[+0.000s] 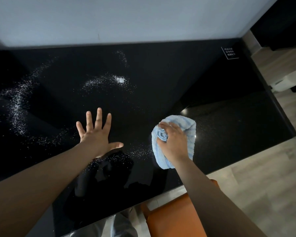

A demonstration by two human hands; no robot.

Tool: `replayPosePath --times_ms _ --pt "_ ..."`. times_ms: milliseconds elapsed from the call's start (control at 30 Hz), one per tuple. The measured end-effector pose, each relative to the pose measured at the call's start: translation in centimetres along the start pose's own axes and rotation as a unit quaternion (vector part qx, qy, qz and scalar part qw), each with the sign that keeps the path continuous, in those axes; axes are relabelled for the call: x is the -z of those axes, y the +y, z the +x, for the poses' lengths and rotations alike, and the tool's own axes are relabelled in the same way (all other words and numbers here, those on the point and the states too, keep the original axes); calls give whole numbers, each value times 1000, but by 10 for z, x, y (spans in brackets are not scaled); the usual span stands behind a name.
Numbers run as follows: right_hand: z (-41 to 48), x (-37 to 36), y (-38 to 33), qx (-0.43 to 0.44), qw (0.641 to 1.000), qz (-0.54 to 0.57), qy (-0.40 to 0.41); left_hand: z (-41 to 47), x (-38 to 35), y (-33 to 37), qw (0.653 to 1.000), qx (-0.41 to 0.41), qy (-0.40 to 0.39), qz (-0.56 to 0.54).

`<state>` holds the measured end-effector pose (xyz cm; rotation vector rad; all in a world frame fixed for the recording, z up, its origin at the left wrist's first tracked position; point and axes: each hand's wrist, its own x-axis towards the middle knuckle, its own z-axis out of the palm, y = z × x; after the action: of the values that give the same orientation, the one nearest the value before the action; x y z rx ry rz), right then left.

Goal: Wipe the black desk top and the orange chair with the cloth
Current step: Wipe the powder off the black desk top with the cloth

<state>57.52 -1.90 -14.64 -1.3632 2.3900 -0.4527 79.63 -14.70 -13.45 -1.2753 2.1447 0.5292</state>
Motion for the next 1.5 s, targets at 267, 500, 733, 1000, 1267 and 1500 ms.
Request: replayPosePath --times_ms 267,500,733,1000,1267,1500 --pt "-37 2 9 -14 1000 9 12 -1 1 0 1000 2 -4 -3" --pt "-70 5 17 -26 1000 2 8 -3 2 2 1000 3 1 1" --pt "-112 10 24 -40 999 -4 13 -5 5 5 1000 11 0 11" --pt "-163 14 32 -64 998 -6 16 -6 5 4 1000 9 13 15" --pt "-176 38 17 -143 988 15 -57 -5 7 0 999 -3 25 21" --pt "-138 66 -30 -120 991 57 27 -11 35 -22 999 -49 1 -5"
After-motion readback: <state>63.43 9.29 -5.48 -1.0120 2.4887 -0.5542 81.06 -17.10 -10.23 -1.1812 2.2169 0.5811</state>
